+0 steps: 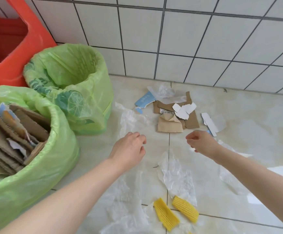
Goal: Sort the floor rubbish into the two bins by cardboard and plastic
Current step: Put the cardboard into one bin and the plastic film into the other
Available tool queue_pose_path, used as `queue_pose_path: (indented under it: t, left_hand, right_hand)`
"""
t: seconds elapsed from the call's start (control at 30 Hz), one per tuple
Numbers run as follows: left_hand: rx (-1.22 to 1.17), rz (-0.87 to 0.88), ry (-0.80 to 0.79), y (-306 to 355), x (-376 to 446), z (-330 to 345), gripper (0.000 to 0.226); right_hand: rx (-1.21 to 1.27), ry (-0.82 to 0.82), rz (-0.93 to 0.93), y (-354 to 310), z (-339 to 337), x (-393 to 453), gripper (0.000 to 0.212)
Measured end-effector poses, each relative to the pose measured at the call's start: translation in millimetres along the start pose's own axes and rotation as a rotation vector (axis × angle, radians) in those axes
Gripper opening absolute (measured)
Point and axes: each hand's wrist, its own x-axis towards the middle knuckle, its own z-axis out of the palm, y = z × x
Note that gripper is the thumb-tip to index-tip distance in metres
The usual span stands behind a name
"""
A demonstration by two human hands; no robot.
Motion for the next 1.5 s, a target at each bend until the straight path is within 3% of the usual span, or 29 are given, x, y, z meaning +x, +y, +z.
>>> queue_pose_path:
  t: [0.13,0.23,0.33,0.37,0.43,0.7,1.17,1.37,1.5]
  left_hand:
    - [0.006,-0.003,-0.149,-2.2,51.4,0.3,0.031]
    - [0.053,0.006,-0.137,-9.5,90.6,-13.6,0.034]
    - [0.105,-0.012,-0.122,-16.9,123.2,-27.2,0.033]
    - [0.135,-0.011,-0.138,-18.7,132.9,-28.7,0.035]
    - [0.182,-0.020,-0.169,-20.8,149.9,-26.5,0.040]
    - [0.229,-0.068,-0.303,-23.2,178.0,7.9,0.067]
    - [0.273,0.050,-0.344,-18.5,70.9,40.2,0.064]
    - [0.161,0.027,-0.115,-13.6,93.9,28.9,0.037]
    - [0.128,0.014,-0.127,-13.2,132.7,21.6,0.050]
  right_hand:
    - [-0.156,0.101,-0.078,1.2,-9.5,36.0,0.023]
    - [-0.303,0.129,-0.153,-2.5,-12.6,64.3,0.025]
    - [-0.508,0.066,-0.235,-6.2,-12.0,84.9,0.066]
    - [-0.555,0.059,-0.276,-7.4,-11.7,90.1,0.069]
    - [-0.589,0.033,-0.315,-12.3,-10.1,97.5,0.059]
    - [-0.503,-0.026,-0.386,-21.0,4.2,103.3,0.055]
    - [-0.672,-0.106,-0.379,32.9,32.8,13.1,0.060]
    - [-0.683,0.001,-0.376,25.4,25.6,4.0,0.049]
    - [-0.627,0.037,-0.373,3.6,16.4,39.9,0.044]
